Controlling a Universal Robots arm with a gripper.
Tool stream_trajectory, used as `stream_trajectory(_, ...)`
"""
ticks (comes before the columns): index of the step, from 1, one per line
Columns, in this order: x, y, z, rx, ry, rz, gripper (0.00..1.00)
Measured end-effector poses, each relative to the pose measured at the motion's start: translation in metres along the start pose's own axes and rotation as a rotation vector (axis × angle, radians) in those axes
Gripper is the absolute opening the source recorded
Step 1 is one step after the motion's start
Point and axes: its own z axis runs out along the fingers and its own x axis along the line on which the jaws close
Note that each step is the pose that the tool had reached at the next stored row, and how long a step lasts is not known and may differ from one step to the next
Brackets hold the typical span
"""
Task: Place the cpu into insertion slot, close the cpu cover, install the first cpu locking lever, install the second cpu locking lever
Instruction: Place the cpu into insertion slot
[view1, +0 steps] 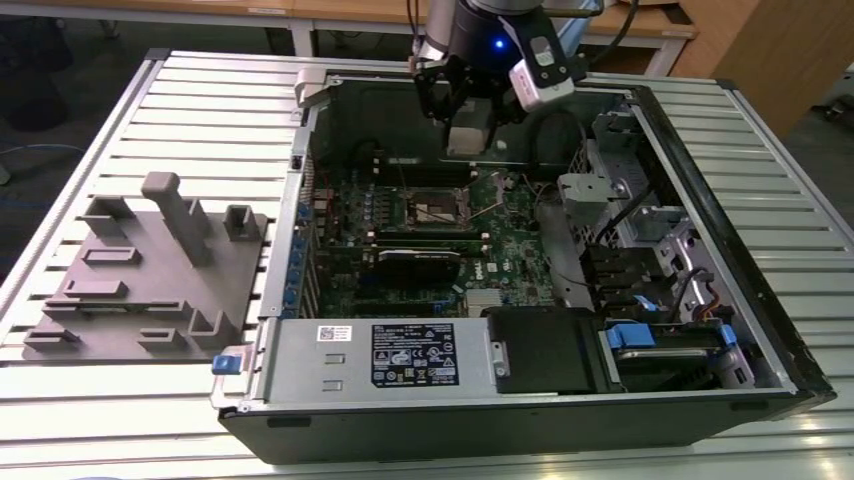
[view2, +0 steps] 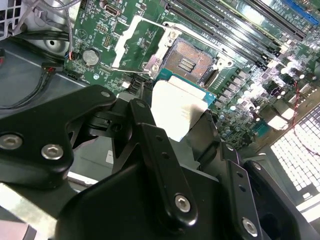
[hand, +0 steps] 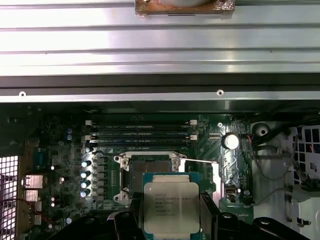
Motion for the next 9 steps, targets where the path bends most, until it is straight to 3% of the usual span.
stream_trajectory(9, -0.0001, -0.0004, 0.0039, 0.0, 0.0, 0.0, 0.54)
